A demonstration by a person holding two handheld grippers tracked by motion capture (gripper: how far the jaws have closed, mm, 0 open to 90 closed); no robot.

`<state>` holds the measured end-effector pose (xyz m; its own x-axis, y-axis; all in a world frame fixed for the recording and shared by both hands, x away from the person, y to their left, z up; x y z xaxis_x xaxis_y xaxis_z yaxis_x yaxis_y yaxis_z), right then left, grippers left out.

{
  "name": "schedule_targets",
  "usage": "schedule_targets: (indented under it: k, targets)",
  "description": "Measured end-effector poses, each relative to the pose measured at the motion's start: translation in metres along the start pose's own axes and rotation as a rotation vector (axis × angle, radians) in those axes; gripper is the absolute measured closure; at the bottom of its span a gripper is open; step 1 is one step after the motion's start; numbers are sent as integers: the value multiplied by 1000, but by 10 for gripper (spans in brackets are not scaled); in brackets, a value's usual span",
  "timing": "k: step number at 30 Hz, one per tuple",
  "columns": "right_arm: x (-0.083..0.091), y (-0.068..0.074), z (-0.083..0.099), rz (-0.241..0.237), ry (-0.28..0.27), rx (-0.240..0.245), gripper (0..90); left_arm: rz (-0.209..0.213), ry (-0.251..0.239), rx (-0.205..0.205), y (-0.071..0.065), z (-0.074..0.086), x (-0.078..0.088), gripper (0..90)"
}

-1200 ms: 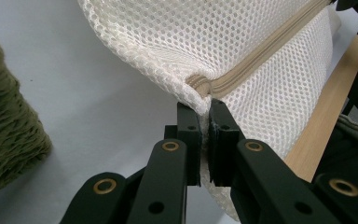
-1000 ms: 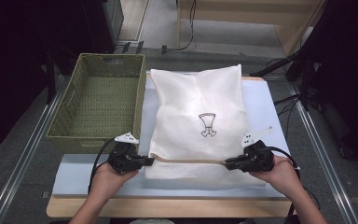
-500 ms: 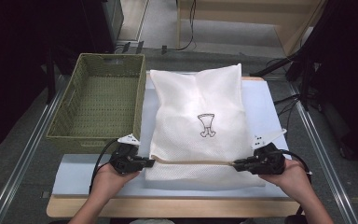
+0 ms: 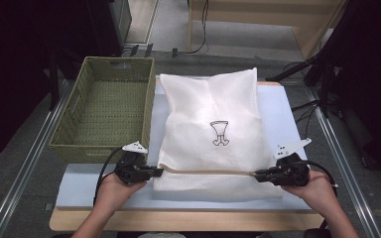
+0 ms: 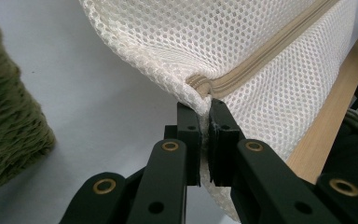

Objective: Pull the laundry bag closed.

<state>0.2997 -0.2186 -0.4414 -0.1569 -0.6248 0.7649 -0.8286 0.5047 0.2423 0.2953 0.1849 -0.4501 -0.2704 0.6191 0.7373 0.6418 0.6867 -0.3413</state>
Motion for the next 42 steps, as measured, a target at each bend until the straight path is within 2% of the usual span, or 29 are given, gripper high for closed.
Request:
schedule_targets:
  k: [9, 17, 22, 26, 30, 34, 39, 42]
  targets:
    - [-1, -10, 7, 12, -14, -1, 823, -3, -8, 9, -1, 0, 0, 859]
    - [-5, -21, 10, 9, -2, 6, 823, -3, -11, 20, 0, 0, 1, 859]
    - [-4, -32, 17, 26, 5, -29, 823, -2, -12, 19, 0, 0, 1, 859]
    - [-2, -38, 22, 46, 1, -37, 823, 3, -13, 22, 0, 0, 2, 858]
    - [-2, -43, 25, 70, 10, -78, 822, 8, -18, 23, -2, -1, 3, 859]
    - [-3, -43, 24, 103, 21, -99, 822, 10, -18, 17, -4, -1, 2, 859]
    - [-3, -43, 27, 125, 42, -128, 823, 8, -24, 19, -5, -2, 3, 859]
    - [-2, -44, 30, 125, 32, -148, 821, 9, -26, 11, -8, -2, 3, 859]
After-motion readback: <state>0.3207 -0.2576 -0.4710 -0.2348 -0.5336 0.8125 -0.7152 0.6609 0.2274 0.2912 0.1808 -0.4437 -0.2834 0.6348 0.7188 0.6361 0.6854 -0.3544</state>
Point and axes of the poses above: each handheld gripper's, and its own axes: x roughly backward along the jaws, z roughly out of its underside, y roughly to its left, the point moved 4 cm from there along -x, roughly forward along the jaws
